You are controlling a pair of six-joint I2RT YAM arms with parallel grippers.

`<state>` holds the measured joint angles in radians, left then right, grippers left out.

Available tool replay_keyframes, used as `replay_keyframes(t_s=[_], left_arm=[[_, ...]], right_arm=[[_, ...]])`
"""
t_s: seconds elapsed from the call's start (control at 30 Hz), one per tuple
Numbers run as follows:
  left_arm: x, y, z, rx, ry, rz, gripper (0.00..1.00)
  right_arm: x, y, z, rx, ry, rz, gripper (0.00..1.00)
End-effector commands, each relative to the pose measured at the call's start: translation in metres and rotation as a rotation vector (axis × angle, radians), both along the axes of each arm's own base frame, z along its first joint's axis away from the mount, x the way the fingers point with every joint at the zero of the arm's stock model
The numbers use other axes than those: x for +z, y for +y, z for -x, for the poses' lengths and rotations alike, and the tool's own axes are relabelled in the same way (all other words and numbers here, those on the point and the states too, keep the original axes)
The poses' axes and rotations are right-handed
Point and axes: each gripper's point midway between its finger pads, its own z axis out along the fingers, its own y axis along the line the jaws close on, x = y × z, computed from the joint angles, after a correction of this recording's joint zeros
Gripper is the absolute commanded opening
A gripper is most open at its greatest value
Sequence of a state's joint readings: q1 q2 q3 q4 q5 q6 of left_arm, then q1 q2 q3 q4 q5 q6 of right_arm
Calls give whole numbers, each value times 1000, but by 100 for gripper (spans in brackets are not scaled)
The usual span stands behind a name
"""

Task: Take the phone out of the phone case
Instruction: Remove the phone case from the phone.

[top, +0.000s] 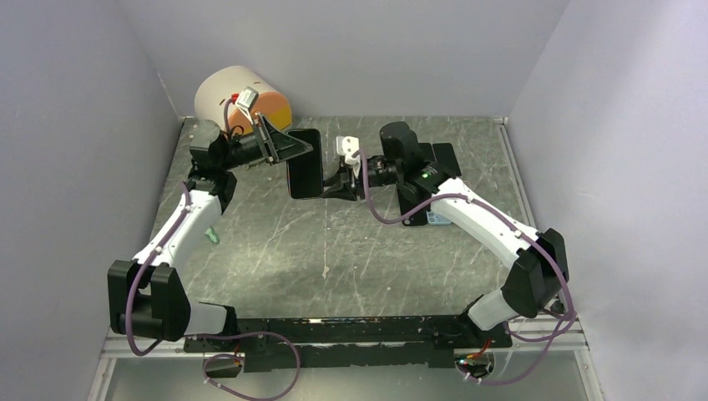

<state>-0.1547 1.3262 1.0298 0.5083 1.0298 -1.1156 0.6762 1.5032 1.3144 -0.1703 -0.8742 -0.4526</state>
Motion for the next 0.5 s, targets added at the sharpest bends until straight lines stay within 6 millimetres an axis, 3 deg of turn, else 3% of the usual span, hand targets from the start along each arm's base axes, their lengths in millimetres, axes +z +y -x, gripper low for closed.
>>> replay_keyframes(t_s=[0.0, 0.27, 0.47], left_arm=[[33, -13, 33, -119, 167, 73, 3], [29, -15, 33, -149, 217, 80, 3], [29, -14, 32, -125, 207, 69, 2]], right_arm=[[-13, -2, -47, -149, -229, 82, 2], [-10, -3, -55, -215, -309, 87, 2], [-7, -8, -55, -283, -257, 24, 2]])
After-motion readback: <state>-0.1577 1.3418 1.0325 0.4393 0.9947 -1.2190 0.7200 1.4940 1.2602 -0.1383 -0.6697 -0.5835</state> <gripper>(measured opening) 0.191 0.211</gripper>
